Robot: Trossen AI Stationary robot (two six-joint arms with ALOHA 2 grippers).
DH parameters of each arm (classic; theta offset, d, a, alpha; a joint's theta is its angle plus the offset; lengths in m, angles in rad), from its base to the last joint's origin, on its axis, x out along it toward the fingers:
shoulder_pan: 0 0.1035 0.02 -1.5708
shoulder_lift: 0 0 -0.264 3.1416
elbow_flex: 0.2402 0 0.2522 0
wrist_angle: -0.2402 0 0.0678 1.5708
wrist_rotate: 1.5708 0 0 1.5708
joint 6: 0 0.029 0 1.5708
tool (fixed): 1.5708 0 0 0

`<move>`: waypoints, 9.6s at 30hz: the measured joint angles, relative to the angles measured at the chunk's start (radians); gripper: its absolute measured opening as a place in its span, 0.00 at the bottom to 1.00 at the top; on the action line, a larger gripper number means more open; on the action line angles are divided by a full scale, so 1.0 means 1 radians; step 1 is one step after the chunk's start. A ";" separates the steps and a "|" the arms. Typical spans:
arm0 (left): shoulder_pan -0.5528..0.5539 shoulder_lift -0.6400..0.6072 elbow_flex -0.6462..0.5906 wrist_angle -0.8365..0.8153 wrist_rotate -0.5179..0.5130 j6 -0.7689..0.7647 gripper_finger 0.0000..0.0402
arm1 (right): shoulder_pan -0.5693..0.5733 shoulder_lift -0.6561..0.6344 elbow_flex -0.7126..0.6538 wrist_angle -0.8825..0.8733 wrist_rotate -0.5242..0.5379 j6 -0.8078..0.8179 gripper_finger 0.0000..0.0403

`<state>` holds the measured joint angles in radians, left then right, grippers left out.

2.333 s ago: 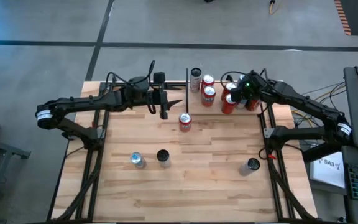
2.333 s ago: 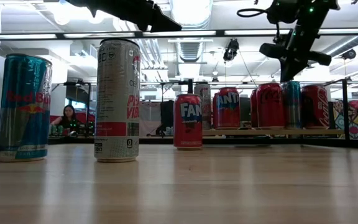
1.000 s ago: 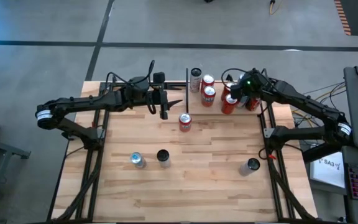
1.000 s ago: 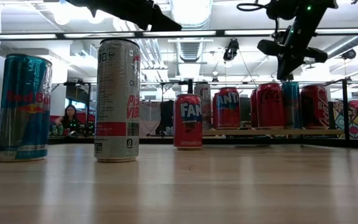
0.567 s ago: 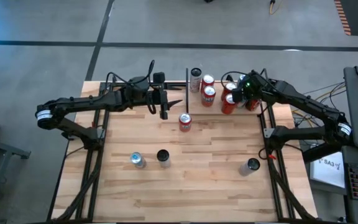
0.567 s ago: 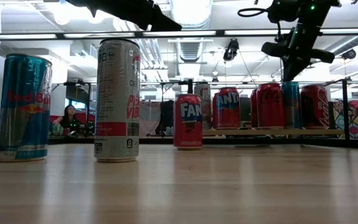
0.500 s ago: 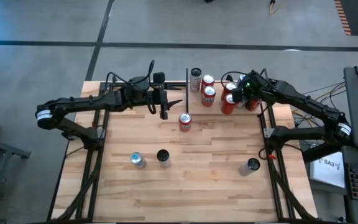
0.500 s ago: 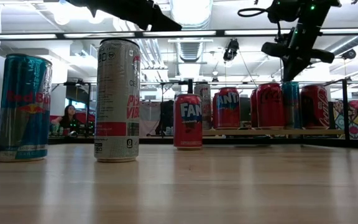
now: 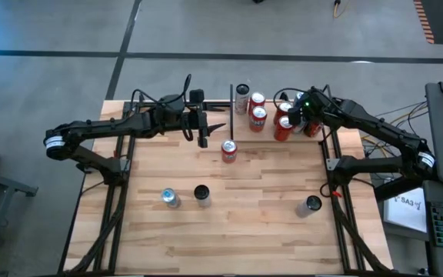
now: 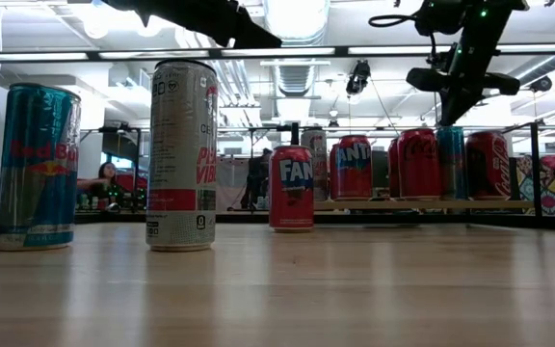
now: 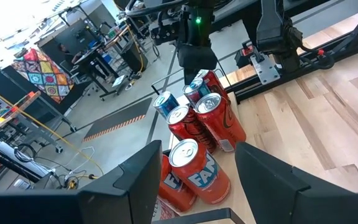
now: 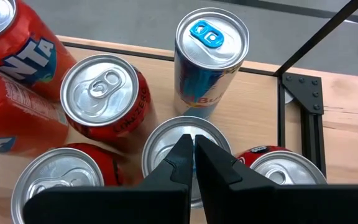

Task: Place canned beverage on shelf
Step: Put the right blue soda can on the shelf aligned with the other blue soda can, then put the orange soda can on the shelf aligned with the other orange soda cans

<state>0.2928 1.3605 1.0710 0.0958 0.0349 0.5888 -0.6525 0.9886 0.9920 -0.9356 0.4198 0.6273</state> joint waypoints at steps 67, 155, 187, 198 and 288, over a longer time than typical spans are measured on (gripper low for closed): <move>0.000 0.000 0.000 0.008 0.002 -0.033 0.47 | 0.029 0.020 0.097 -0.243 -0.273 0.072 0.02; 0.006 -0.066 0.000 -0.001 0.000 0.002 0.47 | 0.020 0.226 0.214 -0.309 -0.052 0.001 0.02; 0.006 -0.066 0.000 -0.001 0.000 0.001 0.47 | 0.015 0.224 0.231 -0.309 -0.056 -0.023 0.02; 0.006 -0.066 0.000 0.000 0.000 0.001 0.47 | 0.015 0.224 0.278 -0.341 -0.157 -0.051 0.02; 0.001 -0.118 0.000 -0.063 0.021 -0.101 0.47 | 0.011 0.078 0.250 -0.246 -0.154 -0.131 0.02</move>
<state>0.2935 1.2427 1.0714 0.0331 0.0559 0.4880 -0.6414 1.0668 1.2416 -1.1814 0.2656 0.4961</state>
